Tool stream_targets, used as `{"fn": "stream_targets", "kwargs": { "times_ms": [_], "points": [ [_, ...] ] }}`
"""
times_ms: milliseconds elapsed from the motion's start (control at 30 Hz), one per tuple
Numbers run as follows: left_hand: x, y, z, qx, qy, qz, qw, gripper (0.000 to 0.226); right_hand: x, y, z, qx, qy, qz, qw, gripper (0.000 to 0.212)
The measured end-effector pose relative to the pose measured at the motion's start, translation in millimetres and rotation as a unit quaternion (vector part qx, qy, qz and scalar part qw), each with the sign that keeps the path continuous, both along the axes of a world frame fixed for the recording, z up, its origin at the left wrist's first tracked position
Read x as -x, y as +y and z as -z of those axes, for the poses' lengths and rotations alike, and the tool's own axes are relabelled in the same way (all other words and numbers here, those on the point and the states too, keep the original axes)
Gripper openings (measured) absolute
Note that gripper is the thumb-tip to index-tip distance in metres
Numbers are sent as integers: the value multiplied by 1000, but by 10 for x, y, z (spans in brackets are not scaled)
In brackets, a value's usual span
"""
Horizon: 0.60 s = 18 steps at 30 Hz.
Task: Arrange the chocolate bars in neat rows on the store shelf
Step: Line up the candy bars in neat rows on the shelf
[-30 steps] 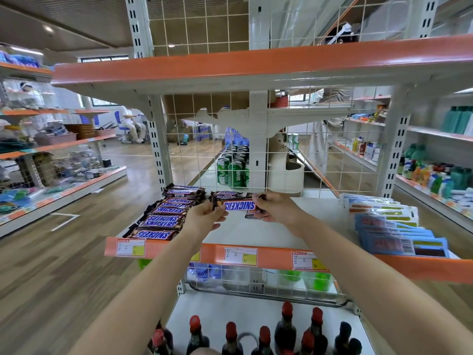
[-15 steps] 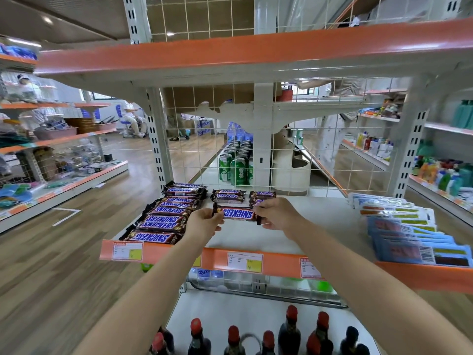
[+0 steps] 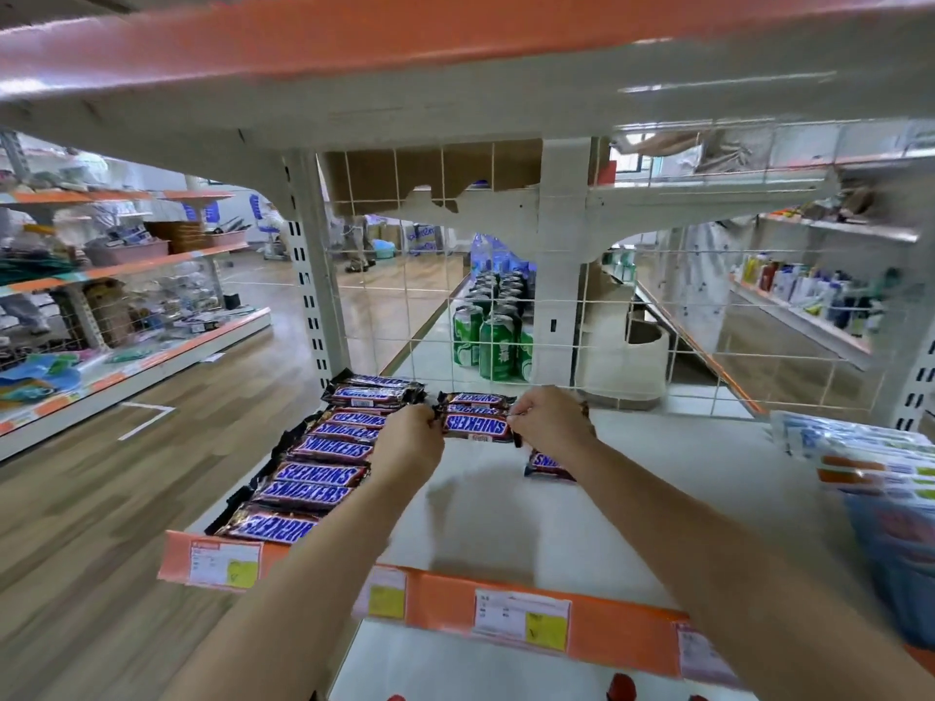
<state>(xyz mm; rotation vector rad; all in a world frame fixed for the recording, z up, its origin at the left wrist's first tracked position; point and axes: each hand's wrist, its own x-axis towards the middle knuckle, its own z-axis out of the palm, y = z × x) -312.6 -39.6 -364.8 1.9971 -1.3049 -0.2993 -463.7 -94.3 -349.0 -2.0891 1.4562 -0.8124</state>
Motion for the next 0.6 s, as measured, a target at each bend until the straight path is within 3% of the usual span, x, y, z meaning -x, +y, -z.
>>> {"fn": "stream_targets", "kwargs": {
  "times_ms": [267,600],
  "points": [
    [-122,-339,137,-101,-71,-58,991,20,-258,-310,194,-12,106,-19,994,17],
    [-9,-440,197,-118,-231,-60,964,24,-279,-378,255,43,239,-4,970,14]
  ]
}}
